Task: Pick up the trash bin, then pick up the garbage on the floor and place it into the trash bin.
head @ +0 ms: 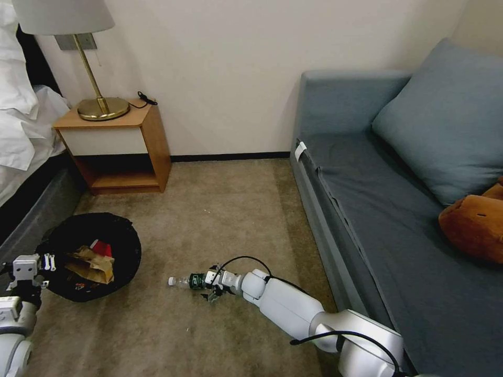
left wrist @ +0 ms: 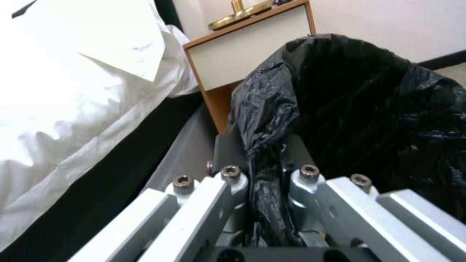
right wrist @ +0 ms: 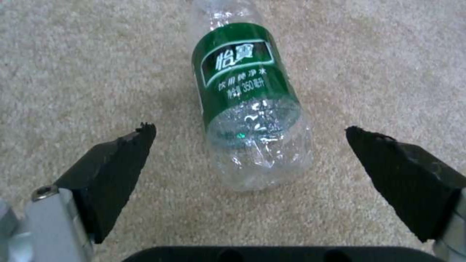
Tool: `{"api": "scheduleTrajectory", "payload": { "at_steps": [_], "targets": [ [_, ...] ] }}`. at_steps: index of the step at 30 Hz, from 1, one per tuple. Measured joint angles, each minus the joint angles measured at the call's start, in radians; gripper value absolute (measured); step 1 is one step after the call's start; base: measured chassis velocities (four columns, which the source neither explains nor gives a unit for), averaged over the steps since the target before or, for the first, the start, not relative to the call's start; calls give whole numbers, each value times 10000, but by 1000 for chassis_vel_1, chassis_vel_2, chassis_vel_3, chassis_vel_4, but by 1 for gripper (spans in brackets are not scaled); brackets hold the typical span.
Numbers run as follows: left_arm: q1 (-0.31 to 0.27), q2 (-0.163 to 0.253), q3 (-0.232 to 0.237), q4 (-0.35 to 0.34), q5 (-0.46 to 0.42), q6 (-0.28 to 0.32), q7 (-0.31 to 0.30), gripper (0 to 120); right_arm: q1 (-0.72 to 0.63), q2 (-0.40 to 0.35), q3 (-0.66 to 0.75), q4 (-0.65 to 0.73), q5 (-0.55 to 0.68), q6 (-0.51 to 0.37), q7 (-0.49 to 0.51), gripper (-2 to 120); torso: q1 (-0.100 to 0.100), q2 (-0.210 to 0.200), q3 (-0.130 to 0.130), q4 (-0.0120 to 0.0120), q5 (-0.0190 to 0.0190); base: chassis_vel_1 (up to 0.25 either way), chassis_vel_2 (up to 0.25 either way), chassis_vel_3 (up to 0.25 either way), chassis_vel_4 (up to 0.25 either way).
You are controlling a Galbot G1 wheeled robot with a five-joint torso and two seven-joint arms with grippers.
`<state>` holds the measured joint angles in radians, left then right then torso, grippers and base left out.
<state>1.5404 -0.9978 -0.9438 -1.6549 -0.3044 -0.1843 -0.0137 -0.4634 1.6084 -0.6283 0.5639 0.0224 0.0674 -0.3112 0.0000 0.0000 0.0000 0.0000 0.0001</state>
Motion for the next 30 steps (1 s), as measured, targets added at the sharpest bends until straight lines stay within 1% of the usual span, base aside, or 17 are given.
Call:
{"api": "scheduleTrajectory", "payload": {
  "at_steps": [19, 20, 21, 22, 25, 26, 27, 28, 30],
  "targets": [
    [107, 1, -107, 61, -184, -84, 25, 5, -56, -2, -171, 83, 30, 145, 90, 100, 0, 0, 0, 0, 0, 0, 0, 0, 0],
    [112, -3, -108, 61, -188, -88, 28, 5, -59, -3, -171, 58, 35, 154, 102, 99, 0, 0, 0, 0, -1, 0, 0, 0, 0],
    [112, -6, -108, 61, -189, -88, 30, 5, -70, -3, -169, 36, 34, 169, 110, 93, 0, 0, 0, 0, -1, 0, 0, 0, 0],
    [112, -6, -108, 61, -189, -88, 30, 5, -70, -3, -169, 36, 34, 169, 110, 93, 0, 0, 0, 0, -1, 0, 0, 0, 0],
    [82, -6, -103, 65, -194, -91, 34, 5, -116, -3, -159, 5, 18, 239, 116, 77, 0, 0, 0, 0, -1, 0, 0, 0, 0],
    [82, -6, -103, 65, -194, -91, 34, 5, -116, -3, -159, 5, 18, 239, 116, 77, 0, 0, 0, 0, -1, 0, 0, 0, 0],
    [73, -6, -97, 65, -196, -91, 35, 5, -118, -3, -158, 5, 17, 247, 116, 73, 0, 0, 0, 0, 0, 0, 0, 0, 0],
    [73, -6, -97, 65, -196, -91, 35, 5, -118, -3, -158, 5, 17, 247, 116, 73, 0, 0, 0, 0, 0, 0, 0, 0, 0],
    [70, -11, -91, 54, -197, -91, 38, 5, -118, -3, -158, 13, 13, 258, 112, 61, 0, 0, 0, 0, -1, 0, 0, 0, 0]
  ]
}}
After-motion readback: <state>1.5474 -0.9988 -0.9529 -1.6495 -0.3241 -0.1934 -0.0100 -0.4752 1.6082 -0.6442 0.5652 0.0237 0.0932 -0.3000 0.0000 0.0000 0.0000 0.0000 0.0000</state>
